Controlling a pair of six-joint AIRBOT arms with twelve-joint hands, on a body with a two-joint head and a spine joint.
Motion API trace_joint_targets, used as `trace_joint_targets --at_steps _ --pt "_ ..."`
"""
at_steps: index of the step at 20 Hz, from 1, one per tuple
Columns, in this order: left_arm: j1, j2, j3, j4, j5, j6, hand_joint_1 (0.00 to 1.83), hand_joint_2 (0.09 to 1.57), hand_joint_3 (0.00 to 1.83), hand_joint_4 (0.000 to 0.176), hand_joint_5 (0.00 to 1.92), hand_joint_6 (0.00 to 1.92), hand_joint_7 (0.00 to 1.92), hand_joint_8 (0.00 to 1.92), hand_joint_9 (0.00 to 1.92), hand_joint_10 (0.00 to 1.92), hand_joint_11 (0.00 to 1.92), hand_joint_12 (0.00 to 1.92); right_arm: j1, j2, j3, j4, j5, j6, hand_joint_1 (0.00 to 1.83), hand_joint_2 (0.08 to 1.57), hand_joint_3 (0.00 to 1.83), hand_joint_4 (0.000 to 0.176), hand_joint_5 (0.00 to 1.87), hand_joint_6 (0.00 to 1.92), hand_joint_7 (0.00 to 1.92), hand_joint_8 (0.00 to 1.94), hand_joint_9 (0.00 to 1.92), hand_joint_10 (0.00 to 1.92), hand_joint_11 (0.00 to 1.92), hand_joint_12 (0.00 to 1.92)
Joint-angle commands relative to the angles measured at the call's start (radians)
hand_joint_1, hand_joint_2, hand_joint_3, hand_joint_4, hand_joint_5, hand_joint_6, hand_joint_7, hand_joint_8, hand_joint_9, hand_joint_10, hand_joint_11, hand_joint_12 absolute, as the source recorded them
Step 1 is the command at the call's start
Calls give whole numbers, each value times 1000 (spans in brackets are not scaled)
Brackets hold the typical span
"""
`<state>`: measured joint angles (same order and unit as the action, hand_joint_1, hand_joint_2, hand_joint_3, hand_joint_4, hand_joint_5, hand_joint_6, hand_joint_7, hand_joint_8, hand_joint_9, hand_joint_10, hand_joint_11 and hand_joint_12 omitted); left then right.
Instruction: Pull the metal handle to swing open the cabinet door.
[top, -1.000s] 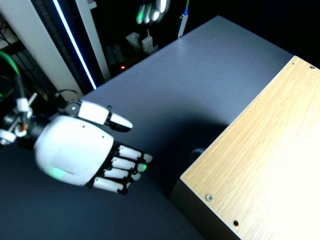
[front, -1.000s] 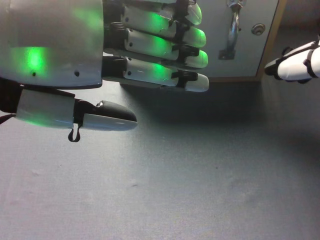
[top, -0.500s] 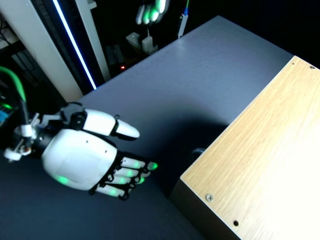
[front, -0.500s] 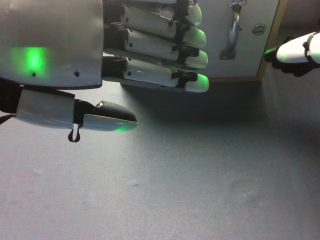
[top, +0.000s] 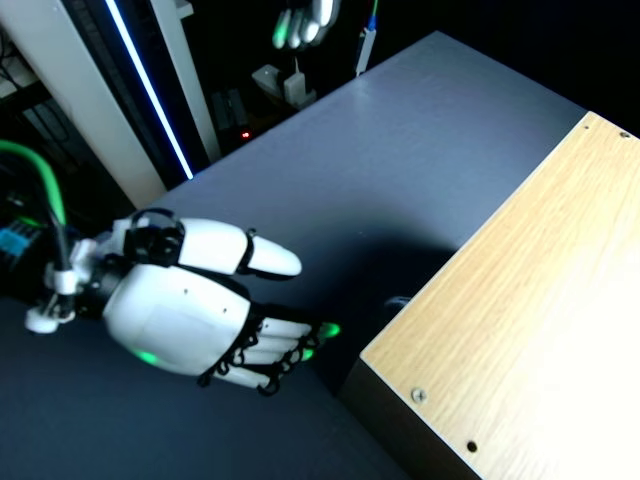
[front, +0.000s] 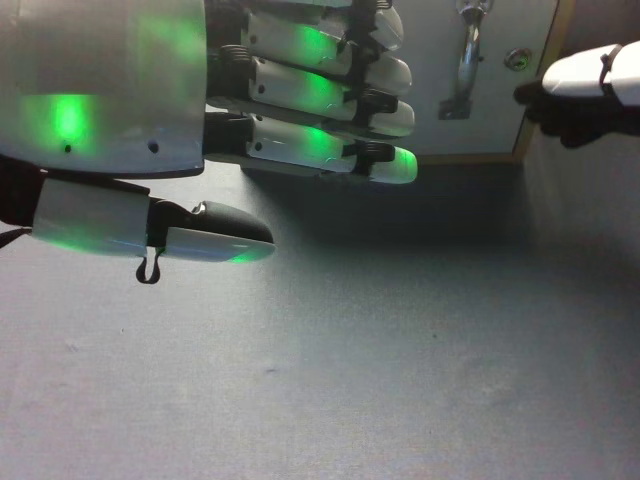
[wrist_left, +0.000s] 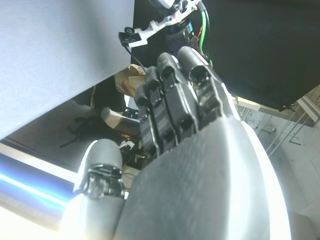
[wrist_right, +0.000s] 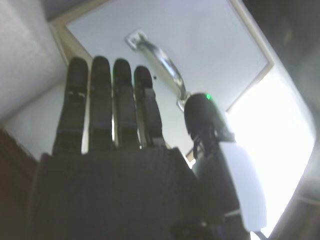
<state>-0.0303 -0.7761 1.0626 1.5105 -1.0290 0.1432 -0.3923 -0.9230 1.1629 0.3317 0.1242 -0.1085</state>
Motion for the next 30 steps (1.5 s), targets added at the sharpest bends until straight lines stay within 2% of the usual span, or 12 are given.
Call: trace_joint_targets --at_steps 1,11,16,23,30 --pt "-10 7 1 -93 -23 9 0 1571 30 0 416 2 440 2 410 2 40 805 8 7 6 21 126 9 0 1571 52 0 357 1 367 1 352 1 0 884" --pt "-10 7 1 -93 -23 9 0 1571 34 0 415 0 438 0 411 1 44 803 -9 -43 40 50 137 20 0 1571 51 0 356 2 366 2 350 2 0 876" --pt "-10 7 1 -93 -23 9 0 1571 40 0 413 3 435 2 407 2 41 799 -41 -67 52 50 179 56 0 1571 53 0 357 2 366 2 350 1 0 875" --pt "-10 7 1 -93 -23 9 0 1571 37 0 424 4 446 4 415 4 47 804 -47 -94 97 61 209 56 0 1571 60 0 360 2 375 3 361 4 0 889" --pt "-10 7 1 -93 -23 9 0 1571 39 0 435 6 449 3 414 1 48 802 -48 -108 96 102 213 56 0 1571 63 0 364 3 381 4 365 4 0 902"
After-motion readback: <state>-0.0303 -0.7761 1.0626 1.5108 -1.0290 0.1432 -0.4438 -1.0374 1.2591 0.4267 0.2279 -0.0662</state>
